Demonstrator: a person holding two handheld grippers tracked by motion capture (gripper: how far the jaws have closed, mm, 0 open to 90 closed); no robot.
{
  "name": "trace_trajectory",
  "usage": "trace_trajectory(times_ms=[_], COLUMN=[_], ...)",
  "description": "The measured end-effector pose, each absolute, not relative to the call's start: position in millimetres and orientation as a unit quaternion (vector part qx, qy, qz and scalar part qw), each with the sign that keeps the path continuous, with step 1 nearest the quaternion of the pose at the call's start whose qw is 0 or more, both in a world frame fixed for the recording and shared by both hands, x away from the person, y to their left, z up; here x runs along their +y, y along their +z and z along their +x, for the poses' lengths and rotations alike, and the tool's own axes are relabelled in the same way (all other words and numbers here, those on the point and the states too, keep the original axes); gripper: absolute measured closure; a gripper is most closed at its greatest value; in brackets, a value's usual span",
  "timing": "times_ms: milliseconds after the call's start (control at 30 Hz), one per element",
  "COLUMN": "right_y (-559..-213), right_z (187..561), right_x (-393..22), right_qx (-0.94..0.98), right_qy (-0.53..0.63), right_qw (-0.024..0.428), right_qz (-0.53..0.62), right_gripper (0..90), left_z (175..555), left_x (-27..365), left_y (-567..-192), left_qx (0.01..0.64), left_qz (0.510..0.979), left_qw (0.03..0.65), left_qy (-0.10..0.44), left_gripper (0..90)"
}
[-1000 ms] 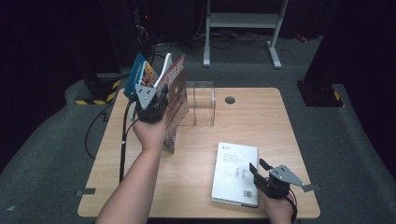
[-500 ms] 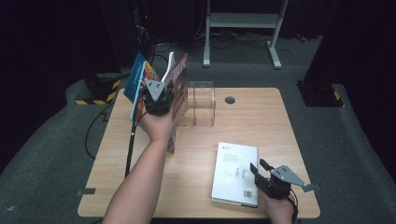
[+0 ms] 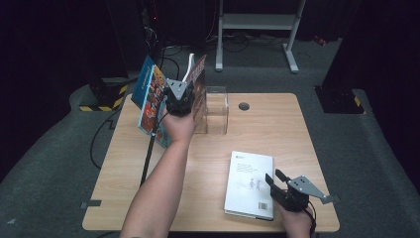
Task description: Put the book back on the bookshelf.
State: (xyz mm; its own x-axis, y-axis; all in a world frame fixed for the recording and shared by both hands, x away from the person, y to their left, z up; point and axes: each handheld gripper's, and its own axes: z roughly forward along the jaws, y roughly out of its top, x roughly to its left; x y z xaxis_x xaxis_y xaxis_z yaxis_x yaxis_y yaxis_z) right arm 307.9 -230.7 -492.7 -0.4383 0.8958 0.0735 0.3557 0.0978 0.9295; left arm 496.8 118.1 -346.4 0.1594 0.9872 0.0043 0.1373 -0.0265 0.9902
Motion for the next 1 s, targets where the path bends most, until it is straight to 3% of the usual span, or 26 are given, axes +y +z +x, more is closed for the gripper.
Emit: trace_trajectory(times_ms=[467, 1000], right_y=[-493, -493], right_z=[308, 306], right_x=[-230, -233], right_qx=[0.689, 0.684], right_qy=[0.495, 0.494], right_qw=[0.273, 0.276], right_qz=[0.454, 0.460], right_gripper=[55.2, 55.6], left_z=[516, 523], left_x=[118, 106], left_y=[-357, -367], left_qx=[0.511, 0.495], left_qz=[0.569, 0.560], left_qw=[0.477, 0.499], left_qy=[0.434, 0.438], left_gripper=[84.0, 83.9])
